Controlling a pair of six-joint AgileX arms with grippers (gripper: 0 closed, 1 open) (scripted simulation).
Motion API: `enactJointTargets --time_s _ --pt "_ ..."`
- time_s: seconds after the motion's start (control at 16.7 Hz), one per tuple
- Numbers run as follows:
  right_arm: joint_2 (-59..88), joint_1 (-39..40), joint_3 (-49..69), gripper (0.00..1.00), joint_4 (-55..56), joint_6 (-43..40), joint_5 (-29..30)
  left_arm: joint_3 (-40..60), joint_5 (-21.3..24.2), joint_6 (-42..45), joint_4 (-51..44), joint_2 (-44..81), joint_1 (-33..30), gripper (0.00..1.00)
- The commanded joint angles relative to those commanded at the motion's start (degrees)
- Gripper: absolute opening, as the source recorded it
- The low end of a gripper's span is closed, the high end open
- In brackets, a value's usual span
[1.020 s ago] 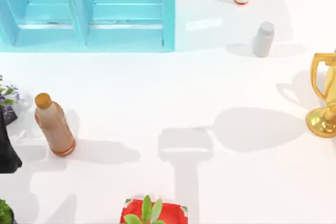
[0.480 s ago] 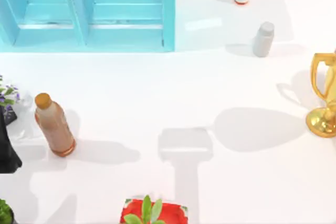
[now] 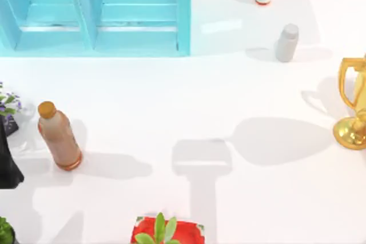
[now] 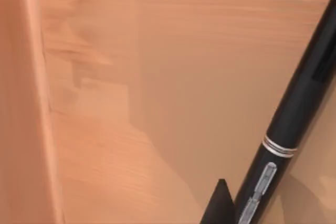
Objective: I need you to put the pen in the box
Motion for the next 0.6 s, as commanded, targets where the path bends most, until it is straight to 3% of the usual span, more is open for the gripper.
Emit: enactJointTargets --time_s 0.24,0.6 --pt "0.0 0.0 0.0 0.98 0.0 0.0 0.0 0.0 0.0 0.0 0.0 0.0 0.0 1.0" --pt "0.0 0.0 0.0 1.0 0.0 0.0 0.0 0.0 0.0 0.0 0.0 0.0 0.0 1.0"
